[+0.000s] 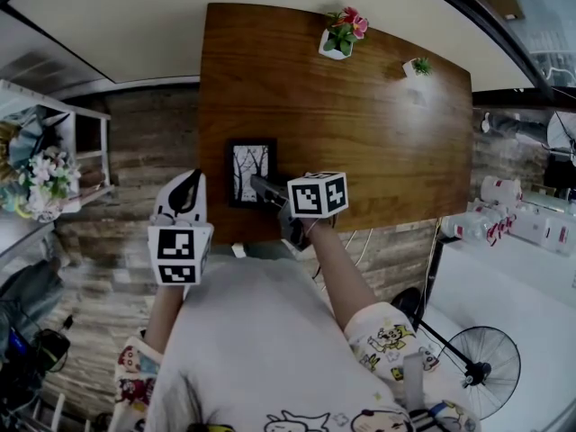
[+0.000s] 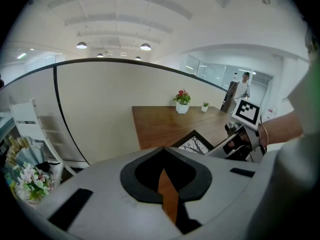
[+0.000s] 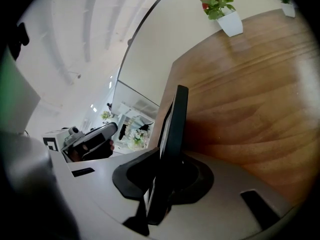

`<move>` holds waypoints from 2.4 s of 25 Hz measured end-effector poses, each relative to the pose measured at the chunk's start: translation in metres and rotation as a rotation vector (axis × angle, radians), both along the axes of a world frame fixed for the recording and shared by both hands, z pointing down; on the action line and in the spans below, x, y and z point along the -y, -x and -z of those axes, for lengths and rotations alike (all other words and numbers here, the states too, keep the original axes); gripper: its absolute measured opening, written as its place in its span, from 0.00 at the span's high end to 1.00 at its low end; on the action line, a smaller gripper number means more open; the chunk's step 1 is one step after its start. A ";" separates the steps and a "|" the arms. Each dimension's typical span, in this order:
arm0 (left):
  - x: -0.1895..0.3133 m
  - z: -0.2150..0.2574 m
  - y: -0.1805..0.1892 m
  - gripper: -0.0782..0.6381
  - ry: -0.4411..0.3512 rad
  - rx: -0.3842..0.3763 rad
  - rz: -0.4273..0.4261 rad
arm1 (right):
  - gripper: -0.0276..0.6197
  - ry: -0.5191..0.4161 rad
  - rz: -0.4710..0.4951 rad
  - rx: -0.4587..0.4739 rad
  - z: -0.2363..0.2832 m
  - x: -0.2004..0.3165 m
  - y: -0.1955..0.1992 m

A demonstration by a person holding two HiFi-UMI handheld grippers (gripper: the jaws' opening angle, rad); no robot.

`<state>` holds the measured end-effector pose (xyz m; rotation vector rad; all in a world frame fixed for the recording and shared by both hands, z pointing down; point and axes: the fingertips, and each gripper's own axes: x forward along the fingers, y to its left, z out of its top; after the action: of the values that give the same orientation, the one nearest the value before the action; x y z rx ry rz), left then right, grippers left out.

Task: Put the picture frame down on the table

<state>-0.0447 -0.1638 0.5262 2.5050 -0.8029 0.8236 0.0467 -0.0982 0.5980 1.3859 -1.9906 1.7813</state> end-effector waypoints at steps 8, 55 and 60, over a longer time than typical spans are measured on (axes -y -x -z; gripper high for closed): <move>0.002 -0.001 -0.002 0.89 0.001 0.006 0.004 | 0.84 0.007 0.013 -0.062 -0.010 -0.005 -0.001; 0.003 -0.007 0.004 0.89 0.008 0.019 0.003 | 0.58 0.024 0.030 -0.381 -0.020 -0.010 -0.022; 0.002 -0.007 0.004 0.89 0.010 0.018 -0.001 | 0.57 0.033 0.018 -0.396 -0.022 -0.013 -0.028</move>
<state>-0.0491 -0.1663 0.5337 2.4931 -0.8011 0.8502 0.0749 -0.0852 0.6203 1.5585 -1.7496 1.3889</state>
